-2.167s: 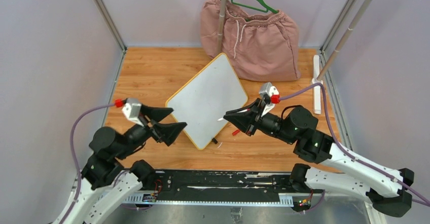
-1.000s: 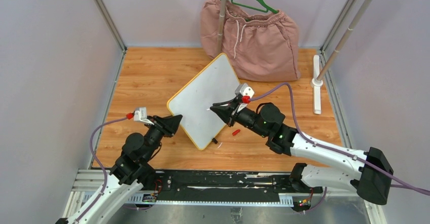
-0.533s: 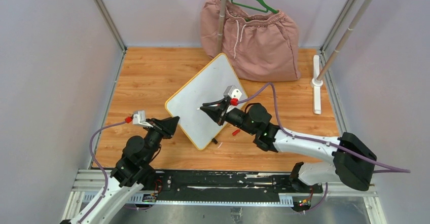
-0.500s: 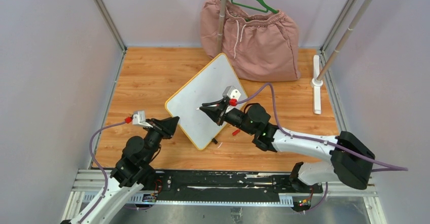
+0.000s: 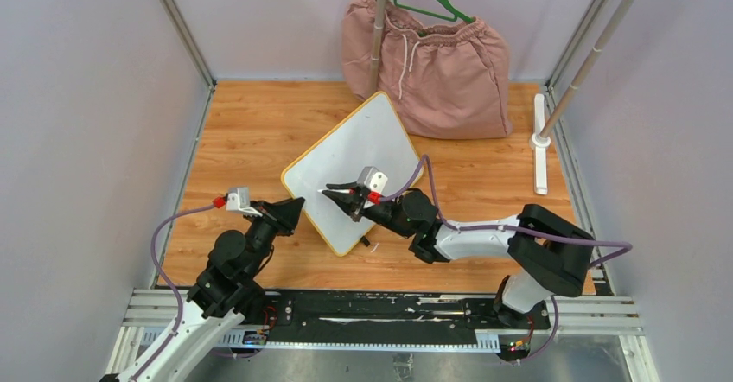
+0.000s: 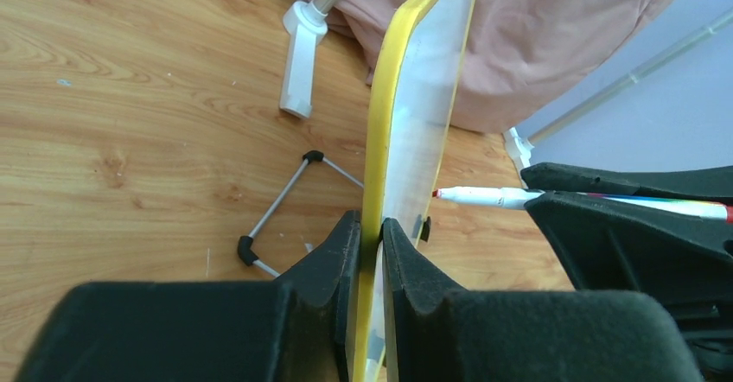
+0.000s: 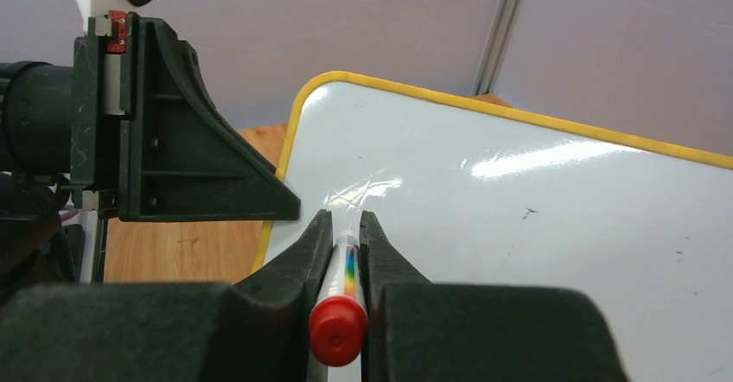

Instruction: Write a sentence on the whiteboard

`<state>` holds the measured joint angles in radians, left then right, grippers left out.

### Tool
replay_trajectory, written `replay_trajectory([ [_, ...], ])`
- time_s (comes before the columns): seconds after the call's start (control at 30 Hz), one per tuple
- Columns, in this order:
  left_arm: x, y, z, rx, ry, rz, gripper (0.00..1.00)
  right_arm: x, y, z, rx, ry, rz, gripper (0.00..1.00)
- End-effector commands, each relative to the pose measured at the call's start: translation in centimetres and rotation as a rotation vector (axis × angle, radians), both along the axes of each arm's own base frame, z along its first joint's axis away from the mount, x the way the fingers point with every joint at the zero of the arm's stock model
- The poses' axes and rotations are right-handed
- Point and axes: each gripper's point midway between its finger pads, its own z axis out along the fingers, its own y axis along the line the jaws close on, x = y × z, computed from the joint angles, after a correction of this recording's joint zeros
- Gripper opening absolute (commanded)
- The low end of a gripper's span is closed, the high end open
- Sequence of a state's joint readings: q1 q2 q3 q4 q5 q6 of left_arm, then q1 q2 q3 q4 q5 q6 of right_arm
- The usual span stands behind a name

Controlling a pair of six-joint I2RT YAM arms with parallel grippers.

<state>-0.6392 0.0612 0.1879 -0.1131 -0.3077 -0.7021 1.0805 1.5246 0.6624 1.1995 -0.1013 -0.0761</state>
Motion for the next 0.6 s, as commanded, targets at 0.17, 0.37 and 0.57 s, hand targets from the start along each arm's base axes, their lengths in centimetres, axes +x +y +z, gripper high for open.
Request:
replay_trajectory([
  [0.17,0.3,0.6,0.3,0.069,-0.002,0.028,0.0,0.1,0.3,4.0,0.156,-0.131,-0.06,0.0],
  [0.37,0.3,0.6,-0.1,0.076,0.008,0.026,0.0,0.2,0.1,4.6,0.178,-0.14,-0.072,0.0],
  [0.57,0.3,0.6,-0.1,0.077,0.008,0.026,0.0,-0.4,0.8,4.4,0.177,-0.13,-0.023,0.0],
])
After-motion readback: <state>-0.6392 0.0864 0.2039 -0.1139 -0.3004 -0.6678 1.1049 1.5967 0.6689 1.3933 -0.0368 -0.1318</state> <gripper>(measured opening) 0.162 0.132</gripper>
